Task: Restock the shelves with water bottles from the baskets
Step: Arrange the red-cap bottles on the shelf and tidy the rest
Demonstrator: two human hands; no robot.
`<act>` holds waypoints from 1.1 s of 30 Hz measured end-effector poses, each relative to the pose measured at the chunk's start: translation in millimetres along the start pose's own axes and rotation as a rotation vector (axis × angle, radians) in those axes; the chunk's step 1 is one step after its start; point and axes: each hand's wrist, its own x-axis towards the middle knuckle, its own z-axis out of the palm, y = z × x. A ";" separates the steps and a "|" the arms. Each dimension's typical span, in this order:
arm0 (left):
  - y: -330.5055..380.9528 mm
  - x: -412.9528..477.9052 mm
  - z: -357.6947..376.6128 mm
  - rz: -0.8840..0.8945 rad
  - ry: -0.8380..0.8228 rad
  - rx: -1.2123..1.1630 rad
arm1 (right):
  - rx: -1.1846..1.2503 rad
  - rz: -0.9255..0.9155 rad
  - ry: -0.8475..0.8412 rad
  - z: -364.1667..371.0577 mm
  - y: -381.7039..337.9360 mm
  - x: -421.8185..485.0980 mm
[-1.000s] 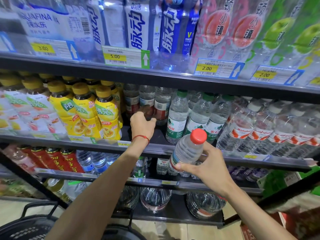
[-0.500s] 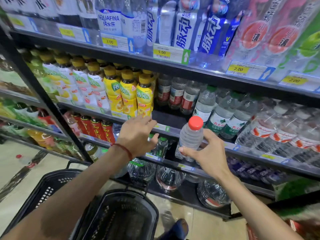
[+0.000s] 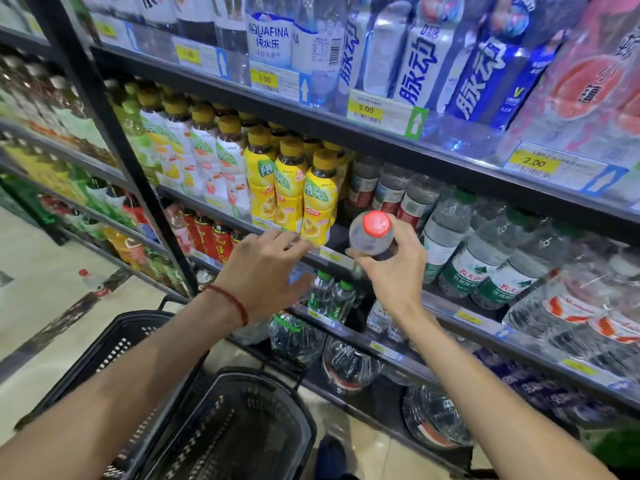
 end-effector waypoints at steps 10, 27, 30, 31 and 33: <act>-12.3 15.7 39.9 -0.168 -0.063 -0.074 | 0.024 0.297 0.011 52.1 55.3 68.7; -22.5 16.8 51.5 -0.187 -0.063 -0.107 | -0.109 0.395 -0.276 68.5 60.5 99.9; -24.9 14.8 48.9 -0.208 -0.077 -0.108 | -0.143 0.402 -0.362 61.0 55.8 102.6; -25.6 15.6 47.2 -0.213 -0.076 -0.107 | -0.161 0.420 -0.392 58.8 53.7 104.3; -25.9 16.0 43.7 -0.226 -0.076 -0.111 | -0.196 0.458 -0.444 55.8 49.8 105.2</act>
